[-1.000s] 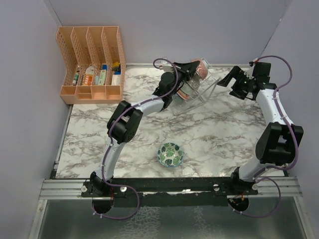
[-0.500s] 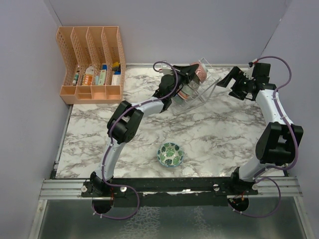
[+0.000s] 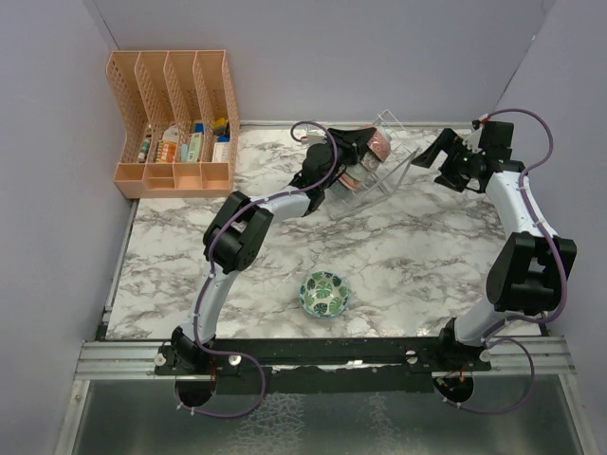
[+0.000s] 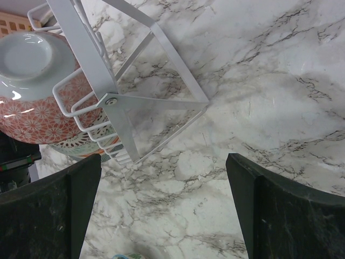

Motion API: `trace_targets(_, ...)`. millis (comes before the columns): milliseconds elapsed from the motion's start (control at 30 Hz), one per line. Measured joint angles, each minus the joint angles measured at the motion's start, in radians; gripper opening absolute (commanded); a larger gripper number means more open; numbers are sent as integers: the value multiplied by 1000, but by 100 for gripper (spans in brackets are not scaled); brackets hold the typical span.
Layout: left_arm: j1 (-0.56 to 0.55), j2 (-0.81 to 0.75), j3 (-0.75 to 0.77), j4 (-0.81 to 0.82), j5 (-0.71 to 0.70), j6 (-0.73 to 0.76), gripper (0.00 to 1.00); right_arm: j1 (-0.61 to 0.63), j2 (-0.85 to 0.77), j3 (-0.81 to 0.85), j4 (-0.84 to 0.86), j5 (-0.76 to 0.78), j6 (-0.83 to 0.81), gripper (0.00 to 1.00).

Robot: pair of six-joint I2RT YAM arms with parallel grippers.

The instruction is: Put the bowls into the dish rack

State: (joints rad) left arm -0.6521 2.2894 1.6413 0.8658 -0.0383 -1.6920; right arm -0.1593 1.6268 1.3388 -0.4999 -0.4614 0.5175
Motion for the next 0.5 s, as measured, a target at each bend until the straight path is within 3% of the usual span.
trace_targets(500,10,-66,0,-157,29,34,55,0,0,0,0,-2,0,100)
